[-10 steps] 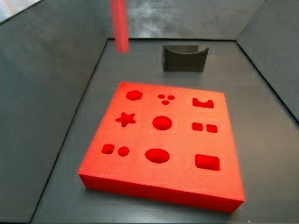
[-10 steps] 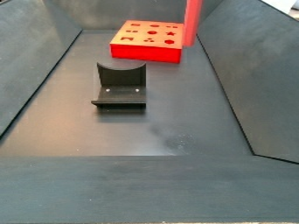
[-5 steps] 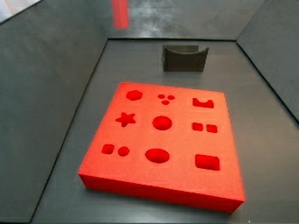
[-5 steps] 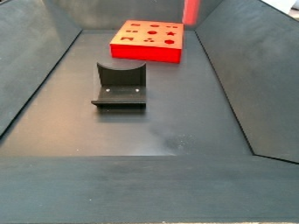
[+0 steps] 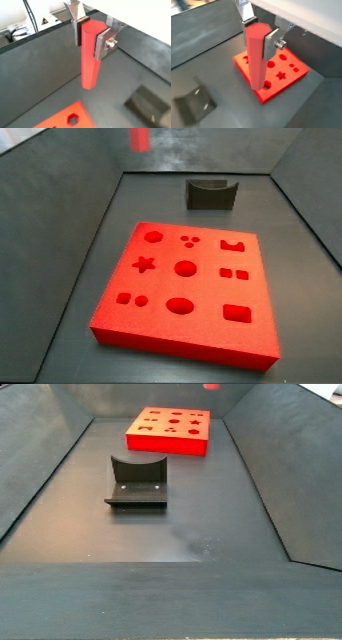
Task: Pick up the hexagon object. Move up. Move to above the board. Insert the hexagon object.
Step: Move to above the board, then insert the hexagon object.
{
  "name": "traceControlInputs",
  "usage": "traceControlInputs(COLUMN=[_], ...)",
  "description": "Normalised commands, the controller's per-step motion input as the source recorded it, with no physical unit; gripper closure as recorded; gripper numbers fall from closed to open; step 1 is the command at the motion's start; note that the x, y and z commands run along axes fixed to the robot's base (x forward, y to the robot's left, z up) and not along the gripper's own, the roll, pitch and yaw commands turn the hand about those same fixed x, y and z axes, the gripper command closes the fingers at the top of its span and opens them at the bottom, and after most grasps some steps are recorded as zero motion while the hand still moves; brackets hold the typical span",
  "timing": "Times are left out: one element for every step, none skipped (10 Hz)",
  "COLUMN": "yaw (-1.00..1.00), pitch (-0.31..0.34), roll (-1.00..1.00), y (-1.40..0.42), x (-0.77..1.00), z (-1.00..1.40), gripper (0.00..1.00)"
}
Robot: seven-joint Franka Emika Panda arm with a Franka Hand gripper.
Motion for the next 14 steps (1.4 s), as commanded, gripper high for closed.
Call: traceControlInputs(yaw=[-0.42,-0.20,-0.09,-0.05,-0.02,0.00,0.00,0.00,-0.01,-0.23,-0.30,-0.37,-0.33,-0.25], pitch=[0.279,0.219,0.171,0.131,0.096,0.000,-0.027,0.011,0.000,0.000,-0.014,-0.080,-0.153,-0.270], roll=[0.02,0.03,0.05,0.05,0.05,0.00,0.00,0.00,0.00,0.10,0.09,0.04,0.00,-0.11], y=[-1.00,-0.88,-0.60,-0.36,-0.22,0.00,0.00,0.00,0.00,0.09,0.15,0.12,0.12,0.12], x=[0.56,0.49,0.35,0.23,0.15,0.00,0.00,0.02,0.00,0.00,-0.07,0.00,0.01,0.04], z=[0.19,0.18,0.13,0.08,0.05,0.02,-0.03,0.00,-0.05,-0.37,-0.56,-0.67,-0.60,-0.53], gripper=[1.00,1.00,1.00,1.00,1.00,1.00,1.00,1.00,1.00,1.00,1.00,1.00,1.00,1.00])
